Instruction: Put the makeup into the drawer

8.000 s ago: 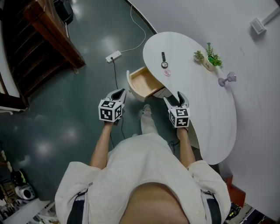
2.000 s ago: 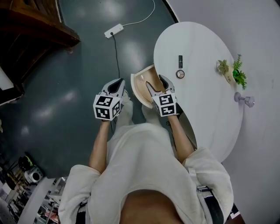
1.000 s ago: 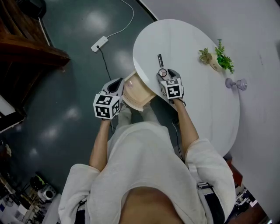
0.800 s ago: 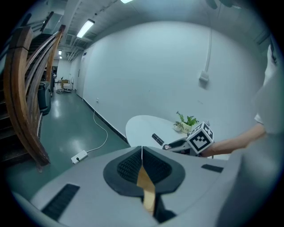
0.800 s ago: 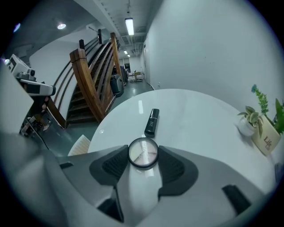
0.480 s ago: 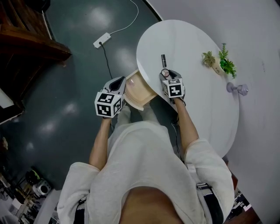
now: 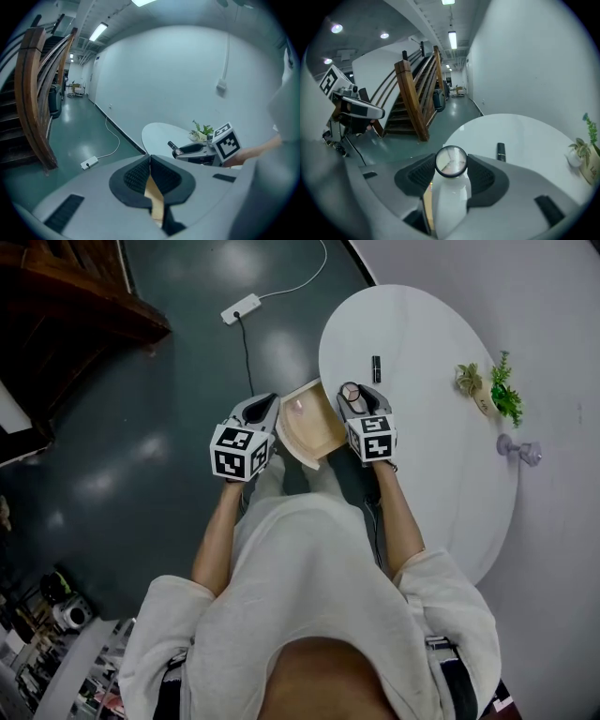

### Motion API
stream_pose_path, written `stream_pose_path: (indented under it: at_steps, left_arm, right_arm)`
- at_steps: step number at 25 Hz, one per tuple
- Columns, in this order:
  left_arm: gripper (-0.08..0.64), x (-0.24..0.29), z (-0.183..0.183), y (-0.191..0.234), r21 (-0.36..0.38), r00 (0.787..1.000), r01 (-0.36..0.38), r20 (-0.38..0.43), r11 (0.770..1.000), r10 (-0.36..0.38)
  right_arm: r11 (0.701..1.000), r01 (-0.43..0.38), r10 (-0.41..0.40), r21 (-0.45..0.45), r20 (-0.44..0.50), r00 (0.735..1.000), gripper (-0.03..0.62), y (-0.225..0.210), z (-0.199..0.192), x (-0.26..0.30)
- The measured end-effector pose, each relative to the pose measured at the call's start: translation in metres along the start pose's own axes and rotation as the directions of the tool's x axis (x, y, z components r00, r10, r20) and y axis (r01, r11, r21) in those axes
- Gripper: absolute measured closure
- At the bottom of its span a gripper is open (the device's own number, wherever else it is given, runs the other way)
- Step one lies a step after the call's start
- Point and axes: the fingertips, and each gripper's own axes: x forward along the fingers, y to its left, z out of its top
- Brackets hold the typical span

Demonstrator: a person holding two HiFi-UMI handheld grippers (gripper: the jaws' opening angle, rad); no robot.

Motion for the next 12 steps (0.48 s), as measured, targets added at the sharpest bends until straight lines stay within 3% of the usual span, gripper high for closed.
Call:
stream_pose_path:
  at_steps: [6, 12]
  left_arm:
    - [0.548, -0.02, -0.011, 0.021, -0.045, 0.999, -0.049, 0.011, 0.998, 0.049]
    - [0.548, -0.038, -0.026, 0.047, -0.093, 0.996, -0.092, 0.006, 0.991, 0.093]
  right_arm:
    - [0.99, -0.119, 0.12, -0.075, 0.005, 0.993, 0.38, 0.068, 0.019, 0.011]
    - [0.972, -0.208, 0.203, -0.105, -0.062, 0.977, 0.38, 0.114, 0.004, 0.036]
